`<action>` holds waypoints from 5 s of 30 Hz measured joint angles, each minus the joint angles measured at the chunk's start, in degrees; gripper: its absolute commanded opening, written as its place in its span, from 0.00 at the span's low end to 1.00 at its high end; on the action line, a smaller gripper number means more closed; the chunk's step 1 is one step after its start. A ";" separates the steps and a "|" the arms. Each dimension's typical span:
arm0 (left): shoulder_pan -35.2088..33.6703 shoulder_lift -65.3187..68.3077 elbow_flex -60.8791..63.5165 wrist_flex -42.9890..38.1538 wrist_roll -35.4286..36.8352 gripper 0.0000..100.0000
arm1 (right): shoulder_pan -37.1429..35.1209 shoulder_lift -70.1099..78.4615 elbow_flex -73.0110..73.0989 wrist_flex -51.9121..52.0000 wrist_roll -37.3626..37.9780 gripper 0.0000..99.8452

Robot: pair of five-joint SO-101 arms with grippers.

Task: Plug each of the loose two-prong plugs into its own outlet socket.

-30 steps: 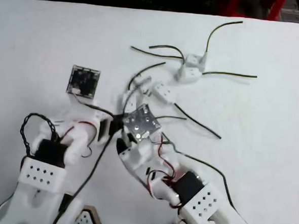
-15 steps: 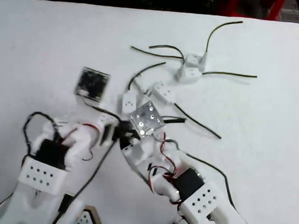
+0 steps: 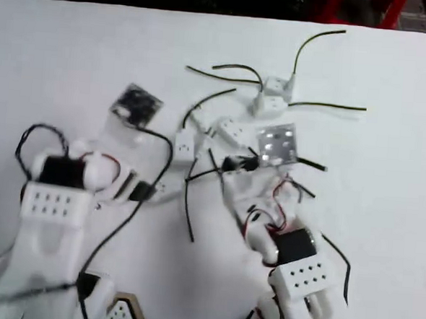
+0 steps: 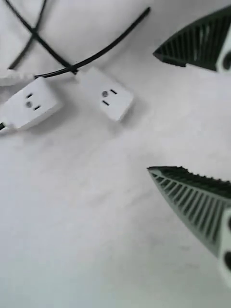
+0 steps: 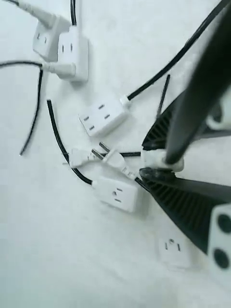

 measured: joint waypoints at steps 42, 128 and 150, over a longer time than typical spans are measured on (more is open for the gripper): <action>9.93 38.15 -8.53 -15.12 -0.18 0.06 | 4.40 0.00 2.11 -4.92 -0.88 0.02; -27.25 -17.05 36.40 -25.93 7.03 0.31 | -22.59 49.76 -25.32 -7.47 -0.88 0.02; -27.34 -17.58 37.01 -25.93 7.03 0.31 | -22.24 52.22 -26.46 -8.00 -0.88 0.02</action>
